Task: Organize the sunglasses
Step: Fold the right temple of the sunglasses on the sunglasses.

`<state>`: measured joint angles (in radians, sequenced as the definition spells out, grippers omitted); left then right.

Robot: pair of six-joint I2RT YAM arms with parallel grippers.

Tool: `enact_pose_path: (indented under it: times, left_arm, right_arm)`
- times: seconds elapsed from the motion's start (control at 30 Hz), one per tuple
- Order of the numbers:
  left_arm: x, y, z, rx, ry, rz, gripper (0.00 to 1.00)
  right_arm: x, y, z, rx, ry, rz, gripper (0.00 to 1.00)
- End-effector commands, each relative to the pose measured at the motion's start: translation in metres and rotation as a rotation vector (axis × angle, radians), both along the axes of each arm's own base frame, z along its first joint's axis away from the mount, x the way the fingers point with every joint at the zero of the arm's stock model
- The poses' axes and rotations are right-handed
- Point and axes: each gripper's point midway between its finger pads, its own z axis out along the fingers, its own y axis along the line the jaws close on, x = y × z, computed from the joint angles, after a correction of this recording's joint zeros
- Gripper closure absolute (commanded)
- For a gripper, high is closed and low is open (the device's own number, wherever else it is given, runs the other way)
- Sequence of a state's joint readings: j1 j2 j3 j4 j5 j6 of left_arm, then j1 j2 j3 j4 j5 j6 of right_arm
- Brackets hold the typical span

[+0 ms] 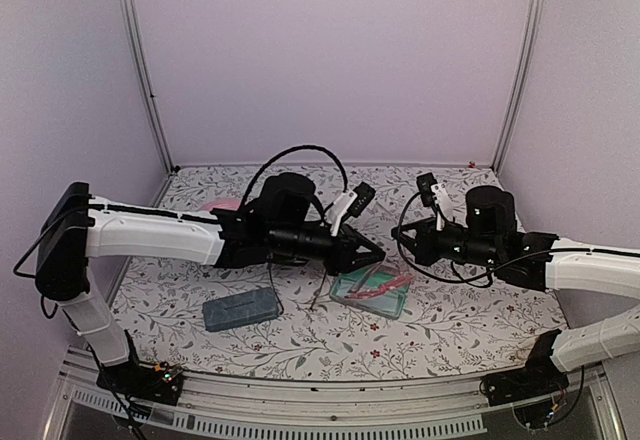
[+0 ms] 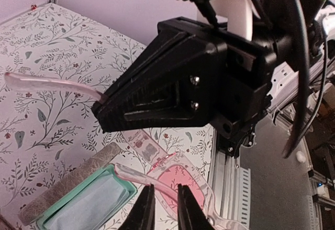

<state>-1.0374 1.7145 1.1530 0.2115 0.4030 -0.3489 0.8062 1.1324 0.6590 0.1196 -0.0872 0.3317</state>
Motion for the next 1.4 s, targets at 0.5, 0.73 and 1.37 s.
enact_pose_path:
  times: [0.5,0.73,1.37]
  left_arm:
    - [-0.038,-0.018,-0.017,0.055,0.005,-0.172,0.85]
    - [-0.014,0.014,0.008,0.029,-0.143,-0.036,0.62]
    - [-0.019,0.051,-0.003,-0.050,0.253,0.136,0.02]
  right_arm:
    - [0.002,-0.002,0.010,0.019,-0.027,-0.035,1.00]
    - [0.000,-0.011,-0.005,-0.039,0.015,-0.059,1.00]
    - [0.018,-0.042,0.013,-0.024,-0.022,-0.307,1.00]
